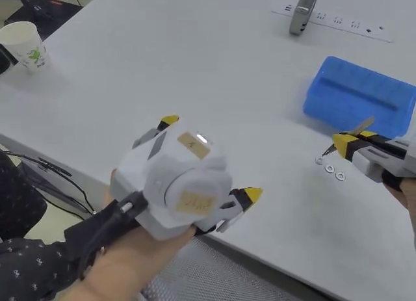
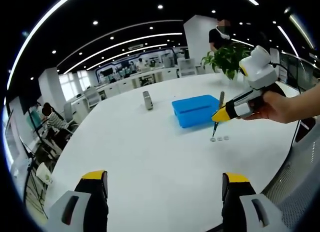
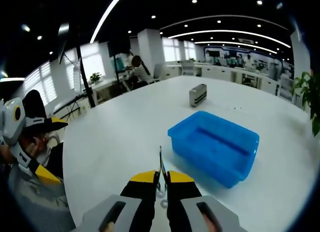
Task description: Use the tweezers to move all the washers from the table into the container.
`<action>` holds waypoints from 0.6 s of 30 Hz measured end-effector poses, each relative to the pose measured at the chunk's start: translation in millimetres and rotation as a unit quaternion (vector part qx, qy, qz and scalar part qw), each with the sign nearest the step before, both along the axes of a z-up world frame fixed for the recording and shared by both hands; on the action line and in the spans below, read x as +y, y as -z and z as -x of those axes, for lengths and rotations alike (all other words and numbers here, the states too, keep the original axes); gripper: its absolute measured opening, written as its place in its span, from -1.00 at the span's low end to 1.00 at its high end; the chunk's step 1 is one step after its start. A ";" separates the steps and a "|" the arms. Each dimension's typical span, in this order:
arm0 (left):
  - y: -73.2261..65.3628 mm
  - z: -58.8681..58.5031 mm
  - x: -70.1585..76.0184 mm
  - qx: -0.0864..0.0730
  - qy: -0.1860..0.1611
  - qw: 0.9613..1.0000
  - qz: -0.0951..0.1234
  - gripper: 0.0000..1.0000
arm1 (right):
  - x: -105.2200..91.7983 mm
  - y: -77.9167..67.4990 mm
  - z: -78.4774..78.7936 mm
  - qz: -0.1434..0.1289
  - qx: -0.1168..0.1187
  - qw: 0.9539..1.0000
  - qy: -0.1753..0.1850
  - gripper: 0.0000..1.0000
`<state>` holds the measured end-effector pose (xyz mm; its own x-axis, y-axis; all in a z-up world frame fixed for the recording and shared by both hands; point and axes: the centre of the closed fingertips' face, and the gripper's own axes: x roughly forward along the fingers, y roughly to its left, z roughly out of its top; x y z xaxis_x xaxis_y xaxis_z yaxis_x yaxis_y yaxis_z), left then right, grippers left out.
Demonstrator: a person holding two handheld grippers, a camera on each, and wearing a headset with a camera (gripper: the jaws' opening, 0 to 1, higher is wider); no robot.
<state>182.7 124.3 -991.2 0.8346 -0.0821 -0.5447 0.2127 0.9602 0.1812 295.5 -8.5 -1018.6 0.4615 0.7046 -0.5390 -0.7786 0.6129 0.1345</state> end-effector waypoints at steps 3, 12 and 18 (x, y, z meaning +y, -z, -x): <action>0.4 0.1 0.4 0.001 0.000 1.000 -0.001 0.94 | 0.0 2.6 1.5 0.005 0.000 1.000 0.000 -0.94; 0.5 0.5 0.9 0.001 -0.001 1.000 -0.001 0.94 | -0.1 6.8 -1.7 0.010 -0.003 1.000 0.000 -0.94; 0.6 0.6 0.7 0.001 -0.001 1.000 -0.001 0.94 | 1.8 7.7 0.6 0.029 -0.023 0.999 -0.016 -0.95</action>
